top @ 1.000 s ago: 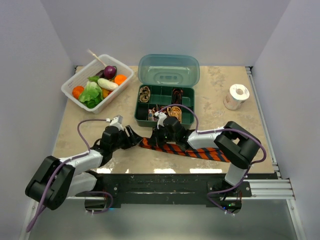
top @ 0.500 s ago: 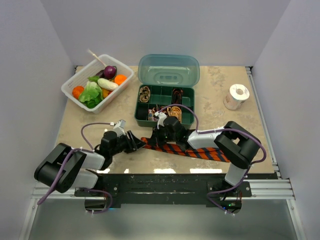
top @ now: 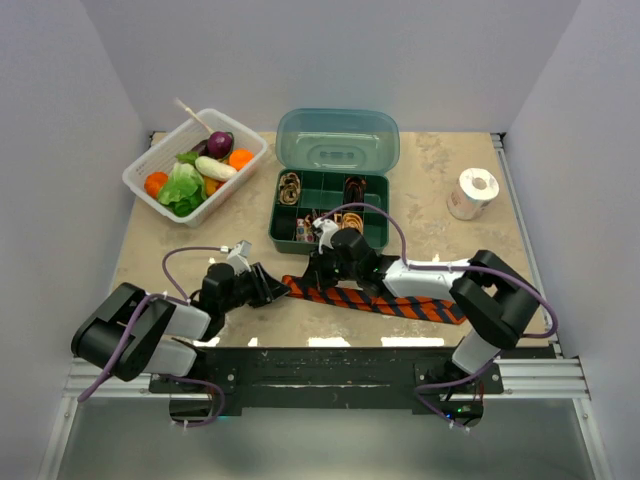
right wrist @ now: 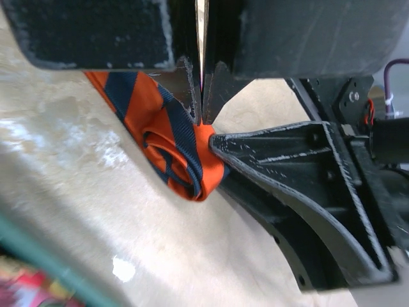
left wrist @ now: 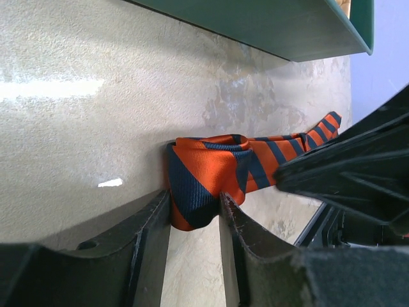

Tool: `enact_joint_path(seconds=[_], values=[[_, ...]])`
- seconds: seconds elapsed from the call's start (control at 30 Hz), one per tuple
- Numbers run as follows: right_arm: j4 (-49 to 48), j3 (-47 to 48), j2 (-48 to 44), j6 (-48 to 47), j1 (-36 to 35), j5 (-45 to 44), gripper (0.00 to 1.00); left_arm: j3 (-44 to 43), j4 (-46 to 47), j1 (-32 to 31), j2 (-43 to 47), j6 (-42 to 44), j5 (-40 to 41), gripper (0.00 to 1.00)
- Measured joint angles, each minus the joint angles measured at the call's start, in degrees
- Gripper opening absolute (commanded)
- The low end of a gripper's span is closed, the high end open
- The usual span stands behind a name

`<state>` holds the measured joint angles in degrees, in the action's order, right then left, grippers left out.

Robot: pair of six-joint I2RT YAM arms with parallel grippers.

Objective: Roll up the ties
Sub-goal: Roll the tie at the center of the board.

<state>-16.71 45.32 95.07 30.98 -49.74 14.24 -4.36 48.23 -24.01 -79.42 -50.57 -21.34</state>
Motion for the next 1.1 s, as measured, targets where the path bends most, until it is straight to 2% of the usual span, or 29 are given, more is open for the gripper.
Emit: enact_joint_path(seconds=[0.2,0.37,0.77,1.1], values=[[2.29,1.95,-1.57,-1.75,0.66,-2.99,0.0,-1.33,-2.54,0.0,0.31,0.2,0.09,0.39],[2.67,2.56,1.44,-3.06,0.68,-4.17,0.0,-2.73,-5.07,0.0,0.57,0.24,0.11,0.4],[1.81,2.6,4.85,-4.07,0.68,-4.66,0.0,-8.26,-17.18,-0.42,3.19,3.06,0.94,0.4],[0.59,2.62,5.42,-3.54,0.74,-4.33,0.0,-12.2,-28.24,-4.52,8.81,6.03,7.32,0.36]])
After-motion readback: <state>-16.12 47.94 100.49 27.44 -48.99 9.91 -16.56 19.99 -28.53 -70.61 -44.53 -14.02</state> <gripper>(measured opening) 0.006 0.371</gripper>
